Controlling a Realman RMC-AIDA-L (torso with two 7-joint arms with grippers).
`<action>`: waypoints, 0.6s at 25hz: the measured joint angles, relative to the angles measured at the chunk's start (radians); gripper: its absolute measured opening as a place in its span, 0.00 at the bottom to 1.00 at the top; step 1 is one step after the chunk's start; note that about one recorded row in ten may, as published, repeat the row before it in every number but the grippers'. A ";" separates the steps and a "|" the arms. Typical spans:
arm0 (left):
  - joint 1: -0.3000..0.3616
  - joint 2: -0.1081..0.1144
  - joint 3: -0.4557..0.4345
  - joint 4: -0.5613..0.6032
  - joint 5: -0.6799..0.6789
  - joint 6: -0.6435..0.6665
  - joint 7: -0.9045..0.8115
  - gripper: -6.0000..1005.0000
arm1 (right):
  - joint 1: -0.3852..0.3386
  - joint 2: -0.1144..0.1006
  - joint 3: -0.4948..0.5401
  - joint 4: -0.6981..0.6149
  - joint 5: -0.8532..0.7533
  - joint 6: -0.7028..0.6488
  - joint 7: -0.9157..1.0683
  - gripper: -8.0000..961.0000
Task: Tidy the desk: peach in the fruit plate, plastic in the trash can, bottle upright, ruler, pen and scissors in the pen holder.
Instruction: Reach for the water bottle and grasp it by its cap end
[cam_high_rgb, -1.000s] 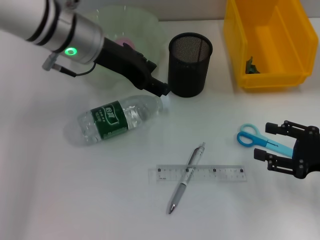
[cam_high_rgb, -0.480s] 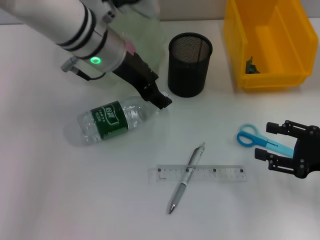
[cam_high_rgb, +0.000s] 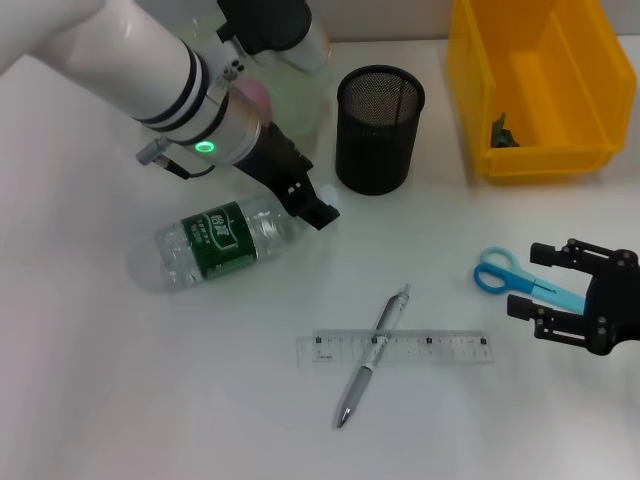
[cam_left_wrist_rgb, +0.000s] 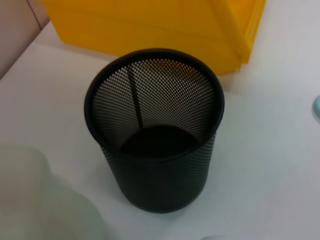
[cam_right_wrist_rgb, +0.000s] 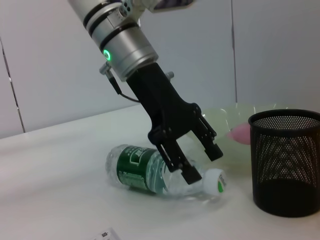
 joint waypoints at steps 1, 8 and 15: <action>0.000 0.000 0.009 -0.009 -0.005 -0.010 0.001 0.76 | 0.001 0.000 -0.001 0.001 0.000 0.000 0.000 0.78; 0.000 0.000 0.055 -0.040 -0.025 -0.061 0.014 0.76 | 0.004 0.000 -0.005 -0.001 0.000 0.000 0.006 0.78; -0.002 0.000 0.071 -0.068 -0.029 -0.092 0.026 0.76 | 0.004 0.000 -0.004 0.000 0.000 0.001 0.007 0.78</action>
